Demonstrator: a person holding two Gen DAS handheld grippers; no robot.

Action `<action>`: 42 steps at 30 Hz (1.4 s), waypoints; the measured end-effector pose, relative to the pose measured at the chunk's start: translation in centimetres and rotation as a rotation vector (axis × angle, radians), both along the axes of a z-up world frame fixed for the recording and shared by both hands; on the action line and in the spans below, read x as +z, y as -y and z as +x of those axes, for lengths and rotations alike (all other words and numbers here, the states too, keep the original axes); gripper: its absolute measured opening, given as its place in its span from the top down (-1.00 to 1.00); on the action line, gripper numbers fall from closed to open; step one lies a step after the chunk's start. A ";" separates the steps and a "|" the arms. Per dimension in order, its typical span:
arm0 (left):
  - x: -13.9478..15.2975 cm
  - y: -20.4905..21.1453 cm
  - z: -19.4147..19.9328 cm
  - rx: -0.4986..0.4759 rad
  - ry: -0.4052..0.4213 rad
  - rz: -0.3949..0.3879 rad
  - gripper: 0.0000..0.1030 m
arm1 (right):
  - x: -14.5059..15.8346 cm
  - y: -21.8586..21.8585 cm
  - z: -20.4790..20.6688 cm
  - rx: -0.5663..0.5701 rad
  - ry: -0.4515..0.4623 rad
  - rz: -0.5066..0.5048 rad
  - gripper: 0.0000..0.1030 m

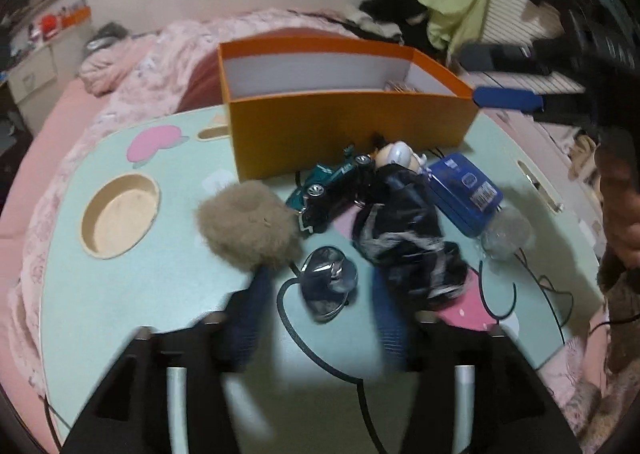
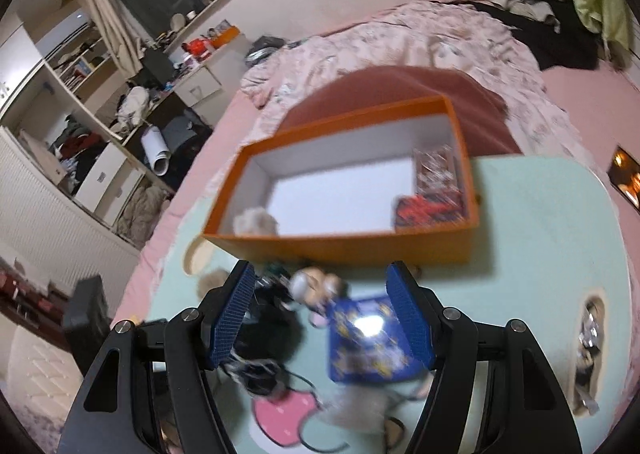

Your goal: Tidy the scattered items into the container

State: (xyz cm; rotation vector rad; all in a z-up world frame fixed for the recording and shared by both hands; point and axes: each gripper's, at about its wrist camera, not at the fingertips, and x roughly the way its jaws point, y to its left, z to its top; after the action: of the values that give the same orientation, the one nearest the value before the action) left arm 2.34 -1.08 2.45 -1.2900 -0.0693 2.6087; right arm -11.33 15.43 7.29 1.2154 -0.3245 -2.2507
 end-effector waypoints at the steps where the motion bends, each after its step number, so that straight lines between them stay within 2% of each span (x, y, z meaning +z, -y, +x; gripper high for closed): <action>1: 0.1 0.2 0.3 0.003 -0.010 0.018 -0.21 | 0.4 0.7 -0.4 0.018 -0.003 -0.001 -0.33; 3: 0.3 0.5 0.9 0.018 -0.037 0.041 -0.24 | 1.1 1.9 -1.4 0.044 0.009 0.001 -0.33; 7: 1.0 1.5 1.8 0.078 -0.099 0.061 -0.33 | 1.2 4.7 -4.9 0.090 0.118 0.017 -0.33; 11: 1.2 2.8 2.3 0.132 -0.134 0.097 -0.36 | -0.7 8.3 -7.6 0.176 0.236 0.045 -0.33; 15: 0.8 3.7 2.1 0.162 -0.124 0.139 -0.36 | -3.3 11.3 -9.5 0.245 0.369 0.052 -0.31; 18: 0.4 4.1 1.8 0.169 -0.110 0.159 -0.36 | -4.6 12.8 -10.3 0.261 0.402 0.073 -0.17; 21: 0.3 4.0 1.9 0.165 -0.113 0.164 -0.36 | -6.2 14.4 -10.4 0.280 0.408 0.182 -0.02; 22: 0.3 4.0 1.8 0.164 -0.114 0.163 -0.36 | -6.7 14.9 -10.1 0.293 0.398 0.210 0.05; 24: 0.3 4.0 1.8 0.164 -0.112 0.165 -0.36 | -6.6 15.5 -9.5 0.295 0.334 0.281 0.45; 25: 0.3 4.0 1.8 0.165 -0.114 0.166 -0.36 | -6.6 15.6 -9.3 0.289 0.318 0.297 0.53; 30: 0.6 4.4 1.9 0.178 -0.134 0.170 -0.36 | -6.4 13.9 -8.8 0.241 0.278 0.210 0.53; 34: 1.0 4.9 1.8 0.197 -0.133 0.167 -0.36 | -2.7 10.0 -7.1 0.150 0.111 0.104 0.53; 37: 1.7 5.6 1.4 0.225 -0.144 0.154 -0.36 | -0.1 7.3 -4.9 0.124 0.006 0.085 0.53; 42: 3.0 6.4 0.4 0.253 -0.148 0.133 -0.36 | 0.5 4.7 -0.8 0.156 -0.013 0.076 0.53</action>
State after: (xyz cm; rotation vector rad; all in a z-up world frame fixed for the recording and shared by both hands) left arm 2.70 -7.53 5.40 -1.1032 -0.3971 2.8447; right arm -12.15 10.75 7.77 1.2198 -0.1354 -2.1527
